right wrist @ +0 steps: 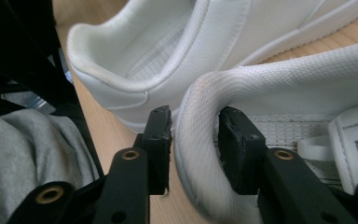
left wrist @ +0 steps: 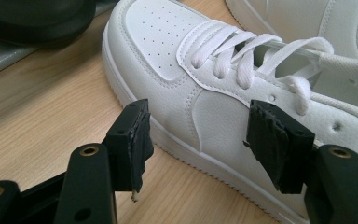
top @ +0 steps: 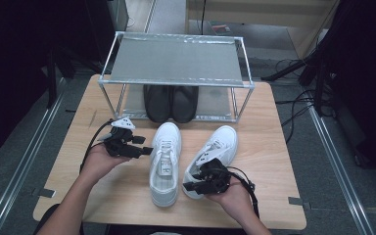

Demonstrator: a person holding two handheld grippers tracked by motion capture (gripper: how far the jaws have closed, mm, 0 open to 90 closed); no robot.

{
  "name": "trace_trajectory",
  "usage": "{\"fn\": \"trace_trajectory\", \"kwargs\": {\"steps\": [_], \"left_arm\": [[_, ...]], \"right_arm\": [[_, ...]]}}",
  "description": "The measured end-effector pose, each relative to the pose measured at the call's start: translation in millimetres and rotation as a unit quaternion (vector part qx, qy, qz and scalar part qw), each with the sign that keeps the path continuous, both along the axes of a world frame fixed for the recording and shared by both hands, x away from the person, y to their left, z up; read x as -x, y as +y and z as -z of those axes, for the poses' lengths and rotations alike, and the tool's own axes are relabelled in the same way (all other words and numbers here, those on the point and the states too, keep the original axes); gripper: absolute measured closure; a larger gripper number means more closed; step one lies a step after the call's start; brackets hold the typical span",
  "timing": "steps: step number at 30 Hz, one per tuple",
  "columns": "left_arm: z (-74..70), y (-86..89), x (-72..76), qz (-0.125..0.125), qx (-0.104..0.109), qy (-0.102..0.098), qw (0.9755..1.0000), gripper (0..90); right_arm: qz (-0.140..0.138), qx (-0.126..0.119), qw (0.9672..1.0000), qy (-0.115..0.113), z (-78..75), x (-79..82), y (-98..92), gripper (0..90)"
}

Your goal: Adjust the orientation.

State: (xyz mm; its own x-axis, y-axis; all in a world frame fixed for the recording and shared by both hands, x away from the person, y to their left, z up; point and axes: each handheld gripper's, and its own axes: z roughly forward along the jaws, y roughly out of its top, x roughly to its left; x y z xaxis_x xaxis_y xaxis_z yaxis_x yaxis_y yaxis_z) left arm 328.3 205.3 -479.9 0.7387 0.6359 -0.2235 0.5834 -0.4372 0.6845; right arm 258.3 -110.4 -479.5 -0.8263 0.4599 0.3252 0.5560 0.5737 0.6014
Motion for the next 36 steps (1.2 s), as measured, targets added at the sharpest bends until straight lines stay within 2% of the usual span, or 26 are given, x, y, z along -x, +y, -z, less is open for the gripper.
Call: {"fn": "trace_trajectory", "kwargs": {"steps": [2,6,9,15,17,20,26,29,33,36], "left_arm": [[0.0,0.3,-0.2,0.000,0.001,0.000,1.0000,39.9],[-0.1,0.9,-0.3,0.000,0.001,0.000,1.0000,39.9],[0.0,1.0,-0.3,-0.002,0.000,-0.001,1.0000,39.9],[0.2,1.1,-0.5,-0.002,-0.001,-0.001,1.0000,39.9],[0.4,0.9,-0.6,-0.002,0.000,-0.001,1.0000,39.8],[0.5,1.0,-0.6,-0.001,0.000,-0.002,1.0000,39.5],[0.6,0.8,-0.6,0.000,-0.002,-0.002,1.0000,39.0],[0.7,0.7,-0.7,0.000,-0.002,-0.002,1.0000,39.0],[0.9,-0.1,-0.6,0.001,-0.002,-0.003,1.0000,38.8],[1.5,-0.7,-0.7,0.001,-0.003,-0.004,1.0000,38.6]], "right_arm": [[0.004,-0.008,1.0000,-0.004,-3.4,-0.2,-3.0,65.2],[0.017,-0.052,0.9983,-0.017,-15.5,-3.1,-16.6,64.8],[0.026,-0.073,0.9965,-0.030,-24.3,-5.1,-27.5,66.3],[0.050,-0.075,0.9945,-0.054,-31.2,-11.1,-47.6,80.7],[0.060,-0.080,0.9937,-0.051,-31.5,-14.5,-54.3,82.5],[0.079,-0.077,0.9916,-0.066,-30.9,-19.6,-65.1,83.5],[0.123,-0.074,0.9852,-0.094,-26.6,-29.4,-87.3,83.8],[0.139,-0.076,0.9809,-0.112,-23.7,-34.2,-97.0,83.7],[0.159,-0.071,0.9785,-0.110,-18.4,-42.2,-107.5,85.2],[0.175,-0.066,0.9769,-0.102,-13.6,-48.7,-113.9,90.0]]}}
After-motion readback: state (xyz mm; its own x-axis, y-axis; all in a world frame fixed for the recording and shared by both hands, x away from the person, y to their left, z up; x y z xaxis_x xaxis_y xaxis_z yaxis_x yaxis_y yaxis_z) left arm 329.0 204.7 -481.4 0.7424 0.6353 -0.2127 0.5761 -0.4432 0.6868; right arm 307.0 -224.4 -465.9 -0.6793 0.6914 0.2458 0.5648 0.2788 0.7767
